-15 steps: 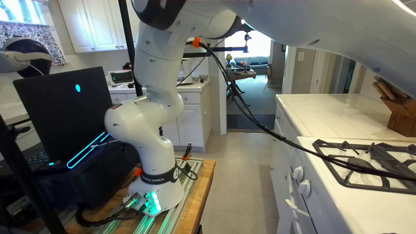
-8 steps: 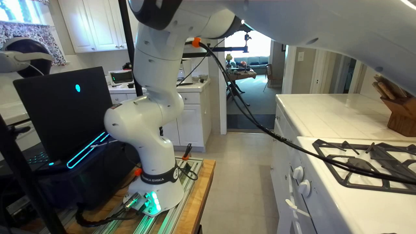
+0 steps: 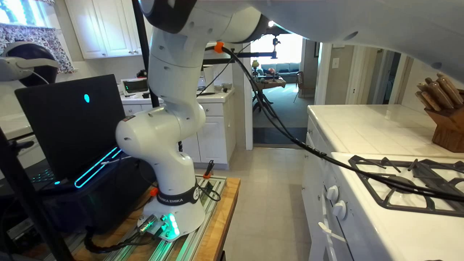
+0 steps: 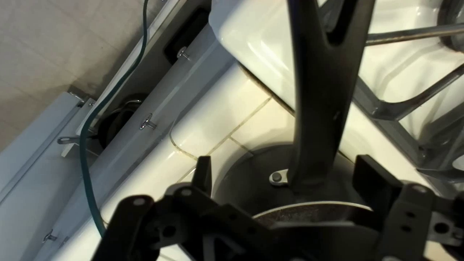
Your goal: Put the pot on the stove
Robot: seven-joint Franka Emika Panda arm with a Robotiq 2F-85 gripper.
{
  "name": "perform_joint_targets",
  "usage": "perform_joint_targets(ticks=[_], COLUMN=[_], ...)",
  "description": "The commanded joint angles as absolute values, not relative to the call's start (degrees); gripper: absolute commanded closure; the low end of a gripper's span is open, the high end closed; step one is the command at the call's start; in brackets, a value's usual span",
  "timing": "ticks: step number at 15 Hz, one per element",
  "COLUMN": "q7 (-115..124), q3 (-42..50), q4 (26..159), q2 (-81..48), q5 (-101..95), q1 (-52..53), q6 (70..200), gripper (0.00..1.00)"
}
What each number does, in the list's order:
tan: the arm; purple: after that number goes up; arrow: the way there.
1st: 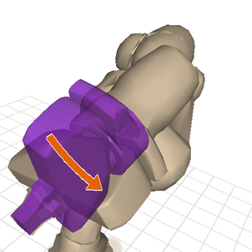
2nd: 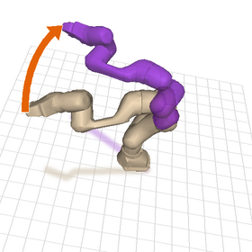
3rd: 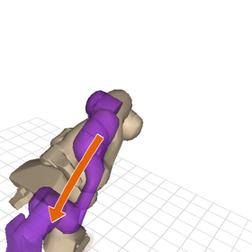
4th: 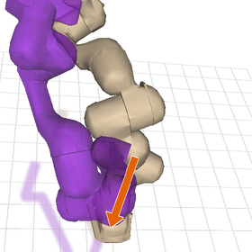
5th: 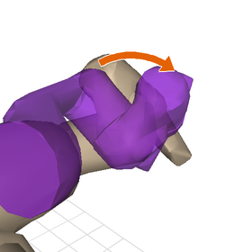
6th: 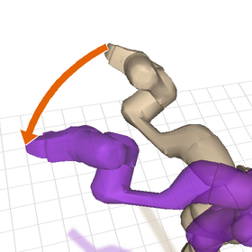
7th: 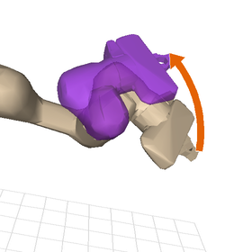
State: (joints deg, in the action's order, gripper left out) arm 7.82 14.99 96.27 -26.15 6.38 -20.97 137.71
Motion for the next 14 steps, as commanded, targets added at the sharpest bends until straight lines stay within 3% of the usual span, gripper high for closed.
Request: perform_joint_targets(ticks=[1,6,9,10,11,14], q7=[6.7,6.2,5.8,5.8,5.6,5.3], q3=[13.9,13.6,13.3,13.2,13.0,12.4], q4=[93.9,92.4,90.5,89.9,89.3,87.8], q2=[-28.0,-29.8,-31.5,-32.0,-32.5,-33.4], q5=[9.1,9.4,9.4,9.4,9.5,9.8], q1=[-22.2,-22.6,-23.1,-23.2,-23.4,-23.8], q6=[137.2,137.2,137.4,137.4,137.4,137.3], gripper=[0.03,0.18,0.16,0.2,0.43,0.54])
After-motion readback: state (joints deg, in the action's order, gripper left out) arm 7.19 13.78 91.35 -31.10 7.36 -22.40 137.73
